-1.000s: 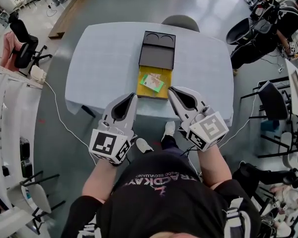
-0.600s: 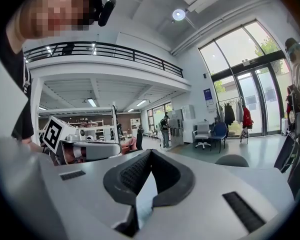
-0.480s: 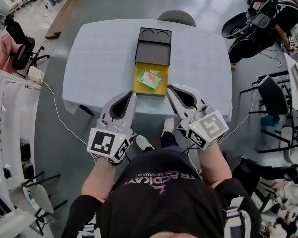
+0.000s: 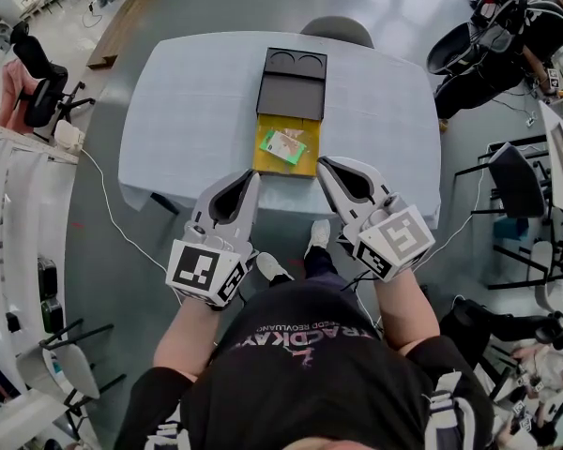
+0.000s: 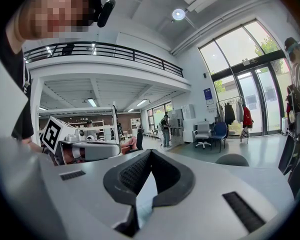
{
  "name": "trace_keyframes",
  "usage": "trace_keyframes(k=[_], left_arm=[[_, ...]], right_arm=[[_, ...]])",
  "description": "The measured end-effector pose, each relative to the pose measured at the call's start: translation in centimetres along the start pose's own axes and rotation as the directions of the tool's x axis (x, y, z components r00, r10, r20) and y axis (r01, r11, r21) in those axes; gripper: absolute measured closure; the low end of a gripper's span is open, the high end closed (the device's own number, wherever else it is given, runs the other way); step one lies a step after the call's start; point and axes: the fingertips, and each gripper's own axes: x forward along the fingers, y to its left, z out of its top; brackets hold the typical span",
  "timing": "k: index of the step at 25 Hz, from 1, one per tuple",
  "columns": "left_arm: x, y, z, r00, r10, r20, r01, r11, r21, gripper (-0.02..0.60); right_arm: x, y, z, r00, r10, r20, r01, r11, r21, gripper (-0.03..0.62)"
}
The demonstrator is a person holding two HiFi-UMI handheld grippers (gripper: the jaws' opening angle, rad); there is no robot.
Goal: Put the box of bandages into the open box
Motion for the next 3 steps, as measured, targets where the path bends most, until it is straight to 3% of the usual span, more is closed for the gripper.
trace_keyframes(k=[3], left_arm=[[-0.17,-0.14,-0.05,1.000,-0.009,0.000,0.009,1.000,0.007,0.566]], right_arm=[[0.03,0.21,-0.14,1.000,0.000,-0.001,0.000,1.000,0.000,0.583]])
